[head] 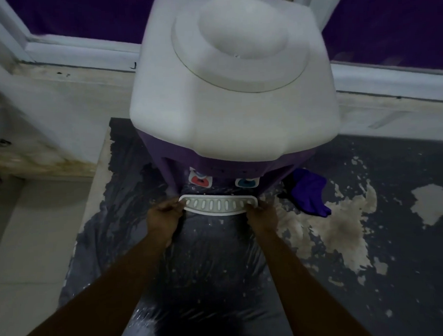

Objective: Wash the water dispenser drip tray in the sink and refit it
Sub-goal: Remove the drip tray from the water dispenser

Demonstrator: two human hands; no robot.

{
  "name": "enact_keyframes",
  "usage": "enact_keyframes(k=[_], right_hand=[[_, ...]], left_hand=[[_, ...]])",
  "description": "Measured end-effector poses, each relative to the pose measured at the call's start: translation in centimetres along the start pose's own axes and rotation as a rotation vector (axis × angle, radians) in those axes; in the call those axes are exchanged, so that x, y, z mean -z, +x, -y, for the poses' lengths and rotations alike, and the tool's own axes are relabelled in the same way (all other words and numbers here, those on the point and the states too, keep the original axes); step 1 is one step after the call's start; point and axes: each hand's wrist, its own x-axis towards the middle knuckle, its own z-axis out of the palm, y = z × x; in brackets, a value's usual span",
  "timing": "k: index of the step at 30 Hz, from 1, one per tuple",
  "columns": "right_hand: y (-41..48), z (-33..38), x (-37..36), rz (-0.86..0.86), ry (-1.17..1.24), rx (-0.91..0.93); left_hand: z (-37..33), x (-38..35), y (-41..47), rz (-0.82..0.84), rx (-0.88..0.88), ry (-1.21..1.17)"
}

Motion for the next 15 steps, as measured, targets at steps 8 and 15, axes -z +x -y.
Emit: enact_keyframes(k=[8,15], right_hand=[[-2.3,-0.7,-0.6,0.037,0.073,-0.015],[-6.0,0.3,-1.6,0.072,0.177,0.077]], left_hand=[[0.3,2.7,-2.2,-0.022,0.041,-0.123],[0.5,6.6,-3.5,-0.039,0.045,-0.316]])
